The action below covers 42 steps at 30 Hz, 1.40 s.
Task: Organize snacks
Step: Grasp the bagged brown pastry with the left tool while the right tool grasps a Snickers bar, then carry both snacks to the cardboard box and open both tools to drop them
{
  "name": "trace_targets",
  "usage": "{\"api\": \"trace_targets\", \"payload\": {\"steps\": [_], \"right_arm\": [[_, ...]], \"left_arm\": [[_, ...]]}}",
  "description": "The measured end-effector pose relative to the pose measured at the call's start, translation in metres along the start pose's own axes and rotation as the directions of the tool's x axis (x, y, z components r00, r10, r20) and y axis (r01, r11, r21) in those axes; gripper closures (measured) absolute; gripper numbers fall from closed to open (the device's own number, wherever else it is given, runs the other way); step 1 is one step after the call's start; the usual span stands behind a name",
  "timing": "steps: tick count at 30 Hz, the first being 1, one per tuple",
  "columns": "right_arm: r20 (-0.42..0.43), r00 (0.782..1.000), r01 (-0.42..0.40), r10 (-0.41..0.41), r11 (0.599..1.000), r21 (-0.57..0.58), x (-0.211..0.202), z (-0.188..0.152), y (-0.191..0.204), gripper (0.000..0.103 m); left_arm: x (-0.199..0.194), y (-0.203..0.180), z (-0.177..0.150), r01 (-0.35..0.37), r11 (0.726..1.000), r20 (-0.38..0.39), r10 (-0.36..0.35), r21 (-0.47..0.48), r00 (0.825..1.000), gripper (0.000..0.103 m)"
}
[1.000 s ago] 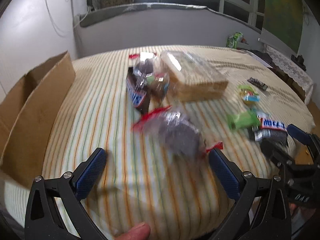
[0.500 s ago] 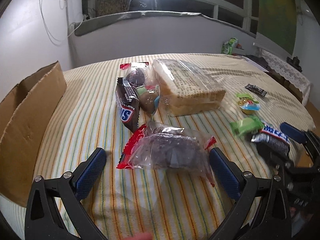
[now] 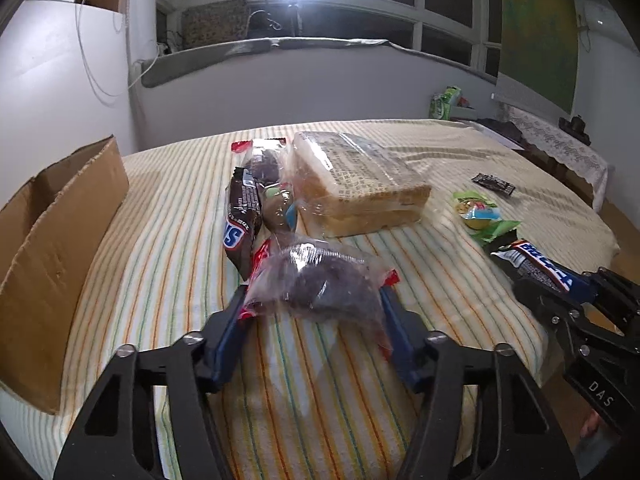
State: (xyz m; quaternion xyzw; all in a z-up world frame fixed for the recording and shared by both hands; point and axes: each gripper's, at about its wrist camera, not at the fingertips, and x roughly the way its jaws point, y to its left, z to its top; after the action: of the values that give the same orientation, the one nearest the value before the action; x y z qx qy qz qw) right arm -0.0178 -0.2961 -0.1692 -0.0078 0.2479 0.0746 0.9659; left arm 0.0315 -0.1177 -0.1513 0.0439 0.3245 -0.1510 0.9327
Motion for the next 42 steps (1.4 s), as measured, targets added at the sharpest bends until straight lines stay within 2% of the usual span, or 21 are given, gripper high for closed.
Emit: {"api": "trace_targets", "payload": {"steps": [2, 7, 21, 26, 30, 33, 38, 42], "right_arm": [[0.008, 1.0, -0.004, 0.004, 1.0, -0.006, -0.002, 0.002, 0.003, 0.073], [0.021, 1.0, -0.009, 0.009, 1.0, 0.0, -0.005, 0.005, 0.004, 0.073], [0.02, 1.0, 0.01, -0.01, 1.0, 0.008, -0.013, 0.009, 0.009, 0.073], [0.047, 0.999, 0.023, -0.022, 1.0, -0.018, -0.027, 0.026, 0.024, 0.073], [0.108, 0.993, 0.043, -0.037, 0.998, -0.053, -0.048, 0.054, 0.04, 0.073], [0.171, 0.984, 0.065, -0.05, 0.994, -0.084, -0.069, 0.079, 0.054, 0.073], [0.252, 0.966, 0.094, -0.059, 0.988, -0.126, -0.096, 0.113, 0.074, 0.073], [0.264, 0.963, 0.097, -0.057, 0.985, -0.14, -0.101, 0.126, 0.087, 0.073]], "left_arm": [[-0.002, 0.002, 0.0, 0.008, 1.0, 0.002, -0.008, -0.007, 1.0, 0.052], [-0.008, 0.008, -0.001, 0.038, 0.999, 0.015, -0.037, -0.032, 0.999, 0.053], [-0.021, 0.009, -0.006, 0.044, 0.998, 0.042, -0.043, -0.036, 0.998, 0.053], [-0.051, 0.023, -0.004, 0.042, 0.997, 0.092, -0.036, -0.064, 0.995, 0.053], [-0.079, 0.043, 0.004, 0.016, 0.997, 0.135, -0.006, -0.077, 0.991, 0.053], [-0.103, 0.061, 0.018, -0.006, 0.995, 0.191, 0.025, -0.098, 0.981, 0.053], [-0.144, 0.087, 0.045, -0.025, 0.993, 0.295, 0.059, -0.116, 0.954, 0.053], [-0.164, 0.101, 0.053, -0.021, 0.99, 0.343, 0.068, -0.138, 0.937, 0.053]]}}
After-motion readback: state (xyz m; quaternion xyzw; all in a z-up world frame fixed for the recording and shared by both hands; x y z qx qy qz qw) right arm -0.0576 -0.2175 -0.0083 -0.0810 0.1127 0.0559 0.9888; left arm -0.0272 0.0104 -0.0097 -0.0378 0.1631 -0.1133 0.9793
